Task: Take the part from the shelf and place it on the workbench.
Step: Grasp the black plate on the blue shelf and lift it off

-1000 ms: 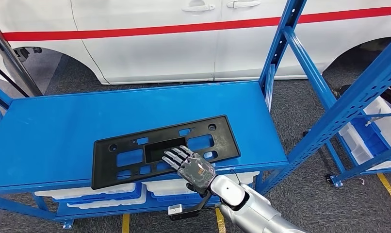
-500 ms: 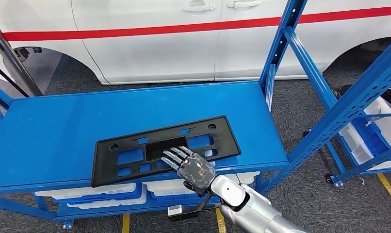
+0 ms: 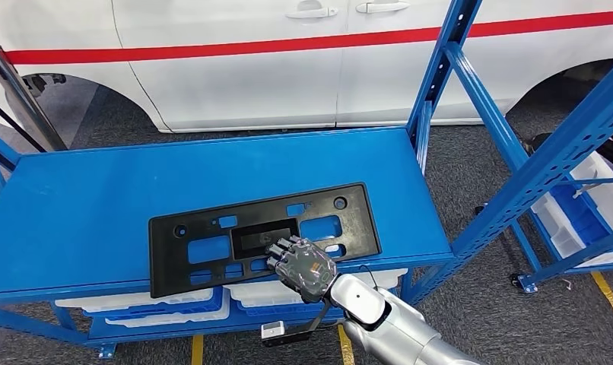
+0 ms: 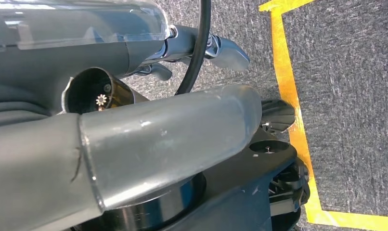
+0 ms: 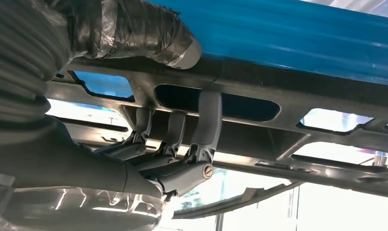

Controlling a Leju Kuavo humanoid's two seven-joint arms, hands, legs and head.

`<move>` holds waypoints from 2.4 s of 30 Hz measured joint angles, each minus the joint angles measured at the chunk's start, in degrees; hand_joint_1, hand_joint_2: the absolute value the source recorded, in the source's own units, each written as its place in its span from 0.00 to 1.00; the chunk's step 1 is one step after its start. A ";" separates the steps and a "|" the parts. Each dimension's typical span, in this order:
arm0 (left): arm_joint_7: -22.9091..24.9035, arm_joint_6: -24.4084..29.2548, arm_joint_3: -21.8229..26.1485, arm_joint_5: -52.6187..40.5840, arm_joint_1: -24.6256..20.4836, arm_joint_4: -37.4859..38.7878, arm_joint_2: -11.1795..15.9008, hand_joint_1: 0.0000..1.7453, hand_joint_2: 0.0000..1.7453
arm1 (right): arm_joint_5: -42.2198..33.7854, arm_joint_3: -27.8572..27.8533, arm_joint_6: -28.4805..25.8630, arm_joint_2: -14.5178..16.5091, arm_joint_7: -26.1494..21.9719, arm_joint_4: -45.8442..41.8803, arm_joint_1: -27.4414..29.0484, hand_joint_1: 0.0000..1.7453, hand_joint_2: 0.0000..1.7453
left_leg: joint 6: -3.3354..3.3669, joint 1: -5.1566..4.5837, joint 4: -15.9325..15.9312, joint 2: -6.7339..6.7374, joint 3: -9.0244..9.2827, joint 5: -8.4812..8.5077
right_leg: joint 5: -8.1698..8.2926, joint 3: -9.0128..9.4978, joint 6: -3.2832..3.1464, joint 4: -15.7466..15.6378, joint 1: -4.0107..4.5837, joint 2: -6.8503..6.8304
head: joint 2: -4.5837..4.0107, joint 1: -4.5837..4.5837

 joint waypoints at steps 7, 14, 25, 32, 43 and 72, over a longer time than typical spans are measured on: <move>0.04 -0.02 -0.01 -0.52 0.07 0.00 -0.02 0.00 0.00 | -0.80 0.00 0.19 -0.29 -0.15 -0.51 0.11 0.99 1.00 | 0.00 0.00 0.00 0.00 0.01 0.00 | 0.00 0.01 0.00 0.00 0.00 0.00 | 0.00 0.00; 0.04 0.00 -0.02 -0.57 0.15 0.00 -0.04 0.00 0.00 | -1.09 0.00 0.20 -0.68 -0.15 -1.10 0.45 0.65 1.00 | 0.00 0.00 0.00 0.00 0.02 0.00 | 0.00 0.01 0.00 0.00 0.00 0.00 | 0.00 0.00; 0.04 0.09 -0.02 -0.90 0.35 0.00 -0.09 0.00 0.00 | -0.82 0.00 -0.77 -1.35 0.44 -2.00 1.88 0.00 1.00 | -0.04 0.01 0.00 0.01 0.01 -0.03 | 0.00 0.01 0.00 0.00 0.00 0.00 | 0.00 0.00; 0.04 0.09 -0.02 -1.05 0.41 0.00 -0.15 0.00 0.00 | -0.49 0.00 -0.82 -1.54 0.55 -3.45 2.03 0.00 1.00 | -0.04 0.01 0.00 0.00 0.00 -0.03 | -0.01 0.00 0.00 0.00 0.01 0.00 | 0.00 0.00; 0.03 -0.01 -0.02 -1.11 0.57 0.00 -0.15 0.00 0.00 | -1.49 0.06 2.85 -1.66 1.19 -10.36 0.46 0.00 1.00 | -0.04 0.01 0.00 0.01 -0.02 -0.03 | 0.00 0.00 0.00 0.00 0.01 0.00 | 0.00 0.00; 0.00 -0.66 0.26 -1.09 0.60 0.00 -0.17 0.00 0.00 | -12.56 4.35 21.17 -2.62 2.04 -20.91 -9.93 0.00 1.00 | -0.04 0.01 0.00 0.00 -0.01 -0.02 | 0.00 0.00 0.00 0.00 0.01 0.00 | 0.00 0.00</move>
